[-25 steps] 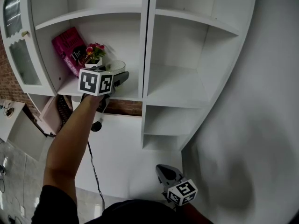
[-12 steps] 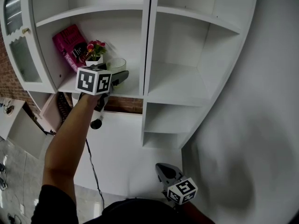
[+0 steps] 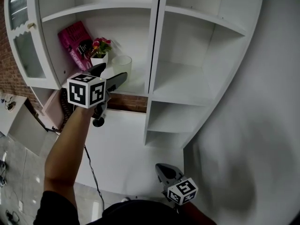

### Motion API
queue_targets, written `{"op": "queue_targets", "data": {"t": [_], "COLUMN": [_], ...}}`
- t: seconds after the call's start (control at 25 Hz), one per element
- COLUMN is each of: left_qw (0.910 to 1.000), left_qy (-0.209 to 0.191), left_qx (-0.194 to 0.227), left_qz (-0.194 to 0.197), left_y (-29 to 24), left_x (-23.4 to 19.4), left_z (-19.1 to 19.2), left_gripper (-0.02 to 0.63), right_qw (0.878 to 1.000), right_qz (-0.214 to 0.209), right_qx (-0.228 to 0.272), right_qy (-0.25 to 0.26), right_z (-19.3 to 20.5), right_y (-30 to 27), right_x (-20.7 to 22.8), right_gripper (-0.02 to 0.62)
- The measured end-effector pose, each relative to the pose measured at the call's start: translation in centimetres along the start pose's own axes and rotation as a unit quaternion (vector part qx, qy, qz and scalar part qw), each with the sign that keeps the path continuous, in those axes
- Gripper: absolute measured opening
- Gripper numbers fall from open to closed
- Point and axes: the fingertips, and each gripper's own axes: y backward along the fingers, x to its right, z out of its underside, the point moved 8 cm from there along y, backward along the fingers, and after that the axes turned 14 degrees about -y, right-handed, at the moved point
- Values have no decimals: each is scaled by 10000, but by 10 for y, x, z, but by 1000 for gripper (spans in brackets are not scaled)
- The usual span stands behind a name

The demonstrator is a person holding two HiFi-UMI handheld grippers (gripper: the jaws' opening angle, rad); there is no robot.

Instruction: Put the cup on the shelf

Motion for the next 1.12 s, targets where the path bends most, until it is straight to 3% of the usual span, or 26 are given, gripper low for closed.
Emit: {"op": "queue_targets", "data": {"t": [0.28,0.6,0.72,0.88,1.0,1.12], "left_qw": [9993,9984,9975,9971,9978,9988], "left_qy": [189,505,685,754,653,478], "left_qx": [272,248,170,54,63,27], "left_qz": [-182,-52,-46,-33,-18,-35], "left_y": [46,87,102,117,130,140], "left_x": [29,68,89,111,126,141], "left_z": [26,63,85,112,124,134], "left_gripper": [397,383,249,179,102,69], "right_qw": [10000,10000,10000,10000,10000,9999], "right_qz": [50,54,10,-21,-28,-67], "right_qx": [-44,-57,-74,-74,-81,-84], "right_qy": [8,-1,-7,20,20,45], "right_z": [0,3,5,4,5,5], "right_y": [0,0,0,-1,-1,-2], "right_x": [1,-2,-4,-6,-6,-8], "right_gripper": [5,5,5,5,5,5]}}
